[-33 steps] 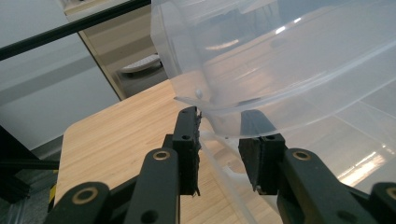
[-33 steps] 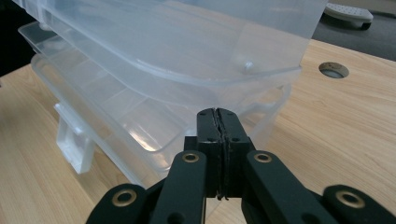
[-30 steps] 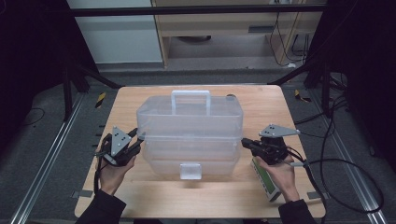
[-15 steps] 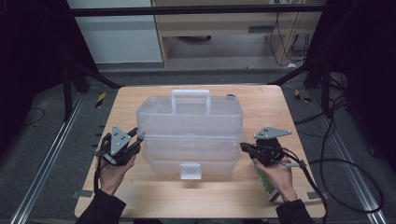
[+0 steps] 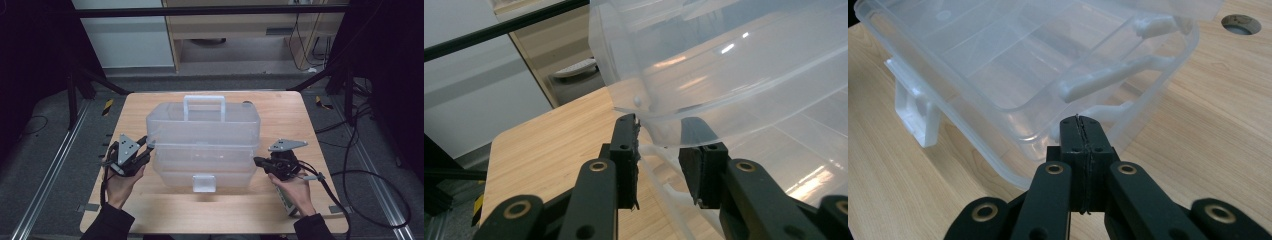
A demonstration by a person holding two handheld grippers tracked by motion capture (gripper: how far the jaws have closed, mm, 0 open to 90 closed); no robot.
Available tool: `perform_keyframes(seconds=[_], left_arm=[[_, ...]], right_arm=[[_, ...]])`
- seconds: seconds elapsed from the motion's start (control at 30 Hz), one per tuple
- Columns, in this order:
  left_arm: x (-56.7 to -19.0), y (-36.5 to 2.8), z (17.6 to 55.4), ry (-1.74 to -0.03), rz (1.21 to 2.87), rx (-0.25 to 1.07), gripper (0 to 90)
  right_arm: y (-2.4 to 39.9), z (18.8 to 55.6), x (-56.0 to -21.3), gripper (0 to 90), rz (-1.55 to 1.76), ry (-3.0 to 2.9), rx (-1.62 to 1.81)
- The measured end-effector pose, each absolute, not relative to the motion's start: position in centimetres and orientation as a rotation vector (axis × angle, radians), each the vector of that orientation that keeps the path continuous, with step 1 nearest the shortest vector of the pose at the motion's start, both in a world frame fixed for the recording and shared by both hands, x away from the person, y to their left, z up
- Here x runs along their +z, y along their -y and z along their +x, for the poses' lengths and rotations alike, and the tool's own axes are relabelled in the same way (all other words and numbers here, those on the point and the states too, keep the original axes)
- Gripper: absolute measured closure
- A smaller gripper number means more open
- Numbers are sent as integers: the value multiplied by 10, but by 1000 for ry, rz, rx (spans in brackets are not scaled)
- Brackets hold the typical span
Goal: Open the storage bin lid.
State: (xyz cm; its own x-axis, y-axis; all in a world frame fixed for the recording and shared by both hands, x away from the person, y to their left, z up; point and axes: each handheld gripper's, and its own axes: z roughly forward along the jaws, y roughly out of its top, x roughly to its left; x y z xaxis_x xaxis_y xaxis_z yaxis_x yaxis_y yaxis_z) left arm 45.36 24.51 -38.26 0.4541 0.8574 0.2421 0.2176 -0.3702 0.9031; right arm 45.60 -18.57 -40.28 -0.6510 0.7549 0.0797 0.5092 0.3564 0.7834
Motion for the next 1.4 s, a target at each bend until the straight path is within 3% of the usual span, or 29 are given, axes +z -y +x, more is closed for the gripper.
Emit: perform_keyframes(seconds=[1.03, 1.4], left_arm=[[-372, -245, 466, -920, 1803, 943, 706], [-373, -244, 465, -919, 1803, 948, 706]], right_arm=[[183, 456, -405, 899, 1130, -2307, 1175], [181, 458, -409, 735, 1178, -2260, 1126]])
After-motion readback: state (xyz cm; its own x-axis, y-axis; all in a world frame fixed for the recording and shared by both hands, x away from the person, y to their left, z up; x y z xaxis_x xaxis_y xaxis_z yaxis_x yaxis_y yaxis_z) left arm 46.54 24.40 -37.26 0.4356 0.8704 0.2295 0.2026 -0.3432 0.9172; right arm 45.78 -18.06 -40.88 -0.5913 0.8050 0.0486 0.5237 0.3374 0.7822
